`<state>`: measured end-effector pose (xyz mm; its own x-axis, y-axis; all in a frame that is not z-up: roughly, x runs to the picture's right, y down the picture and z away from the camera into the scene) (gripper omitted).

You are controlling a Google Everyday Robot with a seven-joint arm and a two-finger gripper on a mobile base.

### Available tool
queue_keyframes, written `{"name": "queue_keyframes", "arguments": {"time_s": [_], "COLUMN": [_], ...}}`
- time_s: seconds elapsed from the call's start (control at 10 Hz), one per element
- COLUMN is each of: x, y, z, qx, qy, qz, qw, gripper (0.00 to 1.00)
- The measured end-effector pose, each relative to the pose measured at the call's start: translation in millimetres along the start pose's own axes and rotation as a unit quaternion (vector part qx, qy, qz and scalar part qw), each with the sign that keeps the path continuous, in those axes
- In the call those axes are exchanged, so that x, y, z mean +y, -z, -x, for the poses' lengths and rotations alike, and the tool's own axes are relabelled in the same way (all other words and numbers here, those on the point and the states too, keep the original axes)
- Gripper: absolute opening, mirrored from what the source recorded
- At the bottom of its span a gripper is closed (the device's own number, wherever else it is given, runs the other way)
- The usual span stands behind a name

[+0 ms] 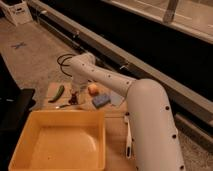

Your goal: Place fork in metal cup

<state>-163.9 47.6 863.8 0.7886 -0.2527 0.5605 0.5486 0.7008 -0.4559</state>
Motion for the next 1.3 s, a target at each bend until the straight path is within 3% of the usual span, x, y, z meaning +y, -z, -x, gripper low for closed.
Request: {"name": "queue_keyframes", "arguments": {"time_s": [0.3,0.8,1.3], "x": [-1.9,-2.5,0.5], "y": [-0.6,-26.0,-36.6], "z": [-2.6,-35.6,-41.5], "qx": [-0.002,-0.019,-0.036], "qy": [-0.008,-0.064,-0.078], "qz": [-0.001,0.005,0.012], "qw": [1.0,0.9978,0.9962], "gripper": [0.65,0.65,0.65]}}
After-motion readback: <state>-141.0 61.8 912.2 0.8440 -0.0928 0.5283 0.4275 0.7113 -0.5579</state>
